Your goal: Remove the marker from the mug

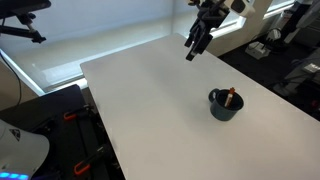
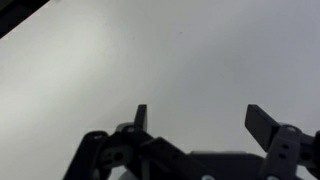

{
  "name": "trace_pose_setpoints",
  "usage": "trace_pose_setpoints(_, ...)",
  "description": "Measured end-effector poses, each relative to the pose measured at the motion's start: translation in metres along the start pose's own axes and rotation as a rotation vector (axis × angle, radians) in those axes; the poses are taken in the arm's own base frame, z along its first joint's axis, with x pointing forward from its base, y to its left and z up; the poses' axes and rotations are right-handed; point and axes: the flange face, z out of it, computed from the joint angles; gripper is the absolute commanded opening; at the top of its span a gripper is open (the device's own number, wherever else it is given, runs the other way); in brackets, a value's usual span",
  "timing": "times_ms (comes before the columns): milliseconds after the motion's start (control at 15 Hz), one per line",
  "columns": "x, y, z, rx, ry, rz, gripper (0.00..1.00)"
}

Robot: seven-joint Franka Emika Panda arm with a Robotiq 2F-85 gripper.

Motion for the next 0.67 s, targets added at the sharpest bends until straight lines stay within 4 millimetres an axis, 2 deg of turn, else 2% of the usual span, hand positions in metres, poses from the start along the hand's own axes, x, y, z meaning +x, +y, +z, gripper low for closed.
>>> trace_pose_setpoints(267,0.001,-0.002,0.008,-0.015,-0.006,-0.005,1.0)
trace_pose_setpoints(467,0.01,-0.007,0.03,-0.062,-0.015,0.003,1.0)
trace_pose_setpoints(667,0.027,-0.017,0.058,-0.113,-0.011,0.044,1.0)
